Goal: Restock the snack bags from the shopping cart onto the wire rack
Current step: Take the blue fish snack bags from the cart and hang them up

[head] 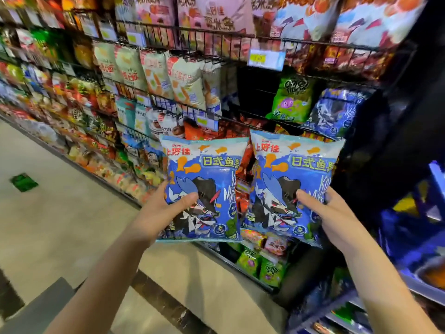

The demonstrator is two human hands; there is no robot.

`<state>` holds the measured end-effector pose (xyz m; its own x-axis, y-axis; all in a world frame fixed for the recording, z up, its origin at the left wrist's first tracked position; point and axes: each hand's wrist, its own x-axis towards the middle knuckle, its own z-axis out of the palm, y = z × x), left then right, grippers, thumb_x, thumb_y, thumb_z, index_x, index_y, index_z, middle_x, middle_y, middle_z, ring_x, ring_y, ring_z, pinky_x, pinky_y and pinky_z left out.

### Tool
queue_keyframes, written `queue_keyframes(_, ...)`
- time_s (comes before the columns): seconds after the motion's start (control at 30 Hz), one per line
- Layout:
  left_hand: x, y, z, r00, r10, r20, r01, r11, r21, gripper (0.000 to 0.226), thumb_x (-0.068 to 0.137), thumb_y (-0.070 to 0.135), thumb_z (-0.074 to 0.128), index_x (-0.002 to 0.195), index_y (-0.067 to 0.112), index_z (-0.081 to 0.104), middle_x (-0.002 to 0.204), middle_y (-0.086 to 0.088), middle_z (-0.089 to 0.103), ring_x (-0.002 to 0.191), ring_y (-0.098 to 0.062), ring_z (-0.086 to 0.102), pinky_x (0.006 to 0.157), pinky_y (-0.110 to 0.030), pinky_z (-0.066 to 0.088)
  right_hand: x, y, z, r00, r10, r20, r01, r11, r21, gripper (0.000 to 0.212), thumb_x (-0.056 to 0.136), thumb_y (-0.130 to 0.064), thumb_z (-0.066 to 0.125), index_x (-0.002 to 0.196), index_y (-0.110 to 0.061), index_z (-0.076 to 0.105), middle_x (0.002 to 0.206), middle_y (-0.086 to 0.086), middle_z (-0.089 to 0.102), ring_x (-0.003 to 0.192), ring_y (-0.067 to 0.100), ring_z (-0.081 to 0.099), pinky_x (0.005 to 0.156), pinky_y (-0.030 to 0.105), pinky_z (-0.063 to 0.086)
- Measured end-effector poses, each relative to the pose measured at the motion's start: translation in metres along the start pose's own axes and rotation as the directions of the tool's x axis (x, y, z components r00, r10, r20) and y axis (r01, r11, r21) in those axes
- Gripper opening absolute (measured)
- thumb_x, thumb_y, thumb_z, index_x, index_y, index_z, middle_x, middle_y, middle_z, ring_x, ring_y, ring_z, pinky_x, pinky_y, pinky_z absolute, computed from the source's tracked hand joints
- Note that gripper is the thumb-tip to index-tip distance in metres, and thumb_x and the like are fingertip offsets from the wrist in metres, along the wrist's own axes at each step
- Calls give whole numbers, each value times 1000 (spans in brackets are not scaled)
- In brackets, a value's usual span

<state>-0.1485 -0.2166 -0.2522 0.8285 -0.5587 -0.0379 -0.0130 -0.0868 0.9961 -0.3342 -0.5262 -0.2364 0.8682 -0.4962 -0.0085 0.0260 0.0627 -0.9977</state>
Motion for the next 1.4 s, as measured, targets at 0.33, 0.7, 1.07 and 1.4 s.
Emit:
queue_keyframes(0.33,136,26,-17,959,22,282,-20,1000,-12,69,59,64,86,119,40,65,116,19,75,115,-7,67,109,-37,45,29,-18,29,936,-98,-339,84,995,-54,98,44,-66,95,127,-23,65,121,3,75,109,28,73,105,56,50)
queue_keyframes(0.7,228,50,15,918,39,395,-54,998,28,65,68,56,79,127,43,55,126,17,68,116,-4,62,104,-33,42,78,-35,6,881,-120,-457,96,992,-76,53,83,-35,73,133,-20,61,121,3,75,108,29,74,83,40,61)
queue_keyframes(1.07,277,57,44,918,57,392,-64,998,4,101,50,74,88,139,37,56,127,18,71,120,-7,66,109,-39,47,132,-32,-33,897,-87,-434,52,994,-92,55,87,-49,72,135,-26,60,126,-5,73,115,21,70,108,51,49)
queue_keyframes(1.4,301,71,45,889,66,454,-24,995,-97,92,54,70,91,136,46,58,135,14,68,129,-20,62,114,-52,42,171,-55,-57,854,-20,-521,-10,998,-54,82,68,-60,85,138,-28,60,122,-10,74,111,13,71,91,32,55)
